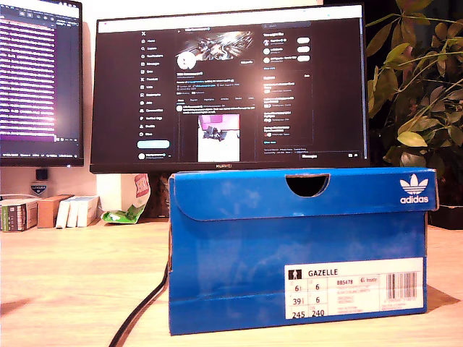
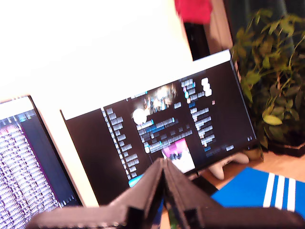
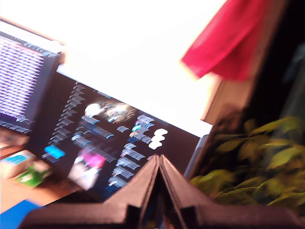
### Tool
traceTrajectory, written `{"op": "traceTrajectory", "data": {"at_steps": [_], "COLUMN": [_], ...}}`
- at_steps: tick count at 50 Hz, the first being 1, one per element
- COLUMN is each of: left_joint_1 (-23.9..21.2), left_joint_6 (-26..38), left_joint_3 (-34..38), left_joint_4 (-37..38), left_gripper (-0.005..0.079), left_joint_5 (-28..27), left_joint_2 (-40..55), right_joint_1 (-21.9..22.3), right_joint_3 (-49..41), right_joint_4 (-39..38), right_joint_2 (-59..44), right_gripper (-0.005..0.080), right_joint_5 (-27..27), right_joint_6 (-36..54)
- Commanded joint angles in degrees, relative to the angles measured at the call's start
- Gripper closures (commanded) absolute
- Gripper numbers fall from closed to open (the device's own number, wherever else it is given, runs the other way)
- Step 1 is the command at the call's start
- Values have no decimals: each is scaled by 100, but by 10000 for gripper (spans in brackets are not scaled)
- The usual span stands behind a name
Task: Close the blue shoebox by pushing the lid with your left arm and holding the box in place with your right arm
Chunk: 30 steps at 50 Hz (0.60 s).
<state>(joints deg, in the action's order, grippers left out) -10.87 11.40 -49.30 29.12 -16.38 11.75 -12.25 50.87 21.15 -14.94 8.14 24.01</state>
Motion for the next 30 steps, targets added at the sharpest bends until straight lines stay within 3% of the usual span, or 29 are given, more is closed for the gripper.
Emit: {"op": "traceTrajectory", "data": {"at_steps": [1,7,19,30], "left_joint_1": [-15,-17,-17,-17], "left_joint_6": [-33,-157,-214,127], "left_joint_3": [50,57,181,195], "left_joint_4": [9,-90,-662,-756], "left_gripper": [762,762,762,762], "left_joint_5": [13,-179,-256,15], "left_joint_2": [90,87,219,417], "right_joint_1": [0,-15,-11,-2], "right_joint_3": [-101,-216,-739,-754], "right_joint_4": [72,186,-754,-876], "right_joint_2": [-26,52,105,98], "right_gripper": [764,764,764,764], "right_joint_5": [-22,52,2,-654], "right_joint_6": [13,-177,-455,24]}}
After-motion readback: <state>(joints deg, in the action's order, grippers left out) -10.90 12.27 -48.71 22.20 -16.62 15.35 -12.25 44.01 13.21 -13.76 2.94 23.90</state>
